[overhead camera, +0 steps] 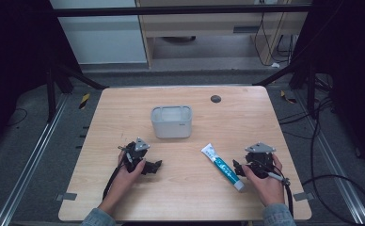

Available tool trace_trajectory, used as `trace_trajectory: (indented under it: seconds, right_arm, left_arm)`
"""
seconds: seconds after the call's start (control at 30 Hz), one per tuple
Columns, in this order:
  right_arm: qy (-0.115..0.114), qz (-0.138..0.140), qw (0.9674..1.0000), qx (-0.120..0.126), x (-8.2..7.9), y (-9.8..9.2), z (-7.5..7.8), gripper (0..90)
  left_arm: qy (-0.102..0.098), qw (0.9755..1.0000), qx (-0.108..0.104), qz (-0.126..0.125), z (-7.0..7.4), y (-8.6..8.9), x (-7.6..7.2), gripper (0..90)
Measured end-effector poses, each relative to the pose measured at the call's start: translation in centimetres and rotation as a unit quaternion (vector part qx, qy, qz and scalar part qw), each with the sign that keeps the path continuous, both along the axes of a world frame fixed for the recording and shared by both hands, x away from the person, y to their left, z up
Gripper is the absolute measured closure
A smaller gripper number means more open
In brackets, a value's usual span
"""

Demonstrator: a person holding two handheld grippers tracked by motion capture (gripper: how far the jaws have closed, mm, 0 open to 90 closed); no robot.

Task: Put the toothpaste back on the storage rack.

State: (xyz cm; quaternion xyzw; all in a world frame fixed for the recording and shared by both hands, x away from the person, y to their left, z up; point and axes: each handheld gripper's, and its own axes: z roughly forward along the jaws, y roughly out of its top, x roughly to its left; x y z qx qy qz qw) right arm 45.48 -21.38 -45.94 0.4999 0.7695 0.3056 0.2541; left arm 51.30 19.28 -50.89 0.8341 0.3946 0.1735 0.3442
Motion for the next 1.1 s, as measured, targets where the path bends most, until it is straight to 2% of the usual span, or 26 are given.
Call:
trace_trajectory:
  seconds: [0.07,0.1,0.43,0.57,0.63,0.7,0.9,0.97,1.1]
  right_arm:
    - [0.001,0.006,1.0000,0.000,0.1,0.3,0.4,16.2]
    - [0.010,0.017,0.9998,-0.003,0.5,1.3,1.2,18.2]
    - [0.040,0.052,0.9978,-0.012,2.2,4.6,2.4,29.2]
    - [0.050,0.058,0.9970,-0.010,2.6,5.6,2.7,33.2]
    - [0.055,0.060,0.9966,-0.015,2.7,6.2,3.1,34.6]
    - [0.059,0.062,0.9963,-0.009,2.5,6.7,3.7,37.0]
    - [0.071,0.073,0.9947,-0.016,2.5,8.0,4.0,38.1]
    - [0.083,0.076,0.9936,-0.008,2.6,8.6,3.9,36.9]
    - [0.086,0.075,0.9935,-0.012,2.5,8.8,4.1,34.4]
  left_arm:
    - [0.000,1.0000,0.000,0.000,0.0,0.0,0.0,0.0]
    - [0.000,1.0000,0.000,0.000,0.0,0.0,0.0,0.0]
    - [-0.001,1.0000,0.001,-0.001,0.0,0.0,0.0,0.0]
    - [0.000,1.0000,0.001,0.004,0.0,-0.1,0.1,0.0]
    - [0.000,1.0000,0.001,0.006,0.0,-0.1,0.1,0.0]
    - [0.000,1.0000,0.000,0.009,0.0,-0.2,0.1,0.0]
    - [0.000,1.0000,0.000,0.009,0.0,-0.2,0.1,0.0]
    - [0.000,1.0000,0.000,0.009,0.0,-0.2,0.2,0.0]
    - [0.000,1.0000,0.000,0.008,0.0,-0.2,0.2,0.0]
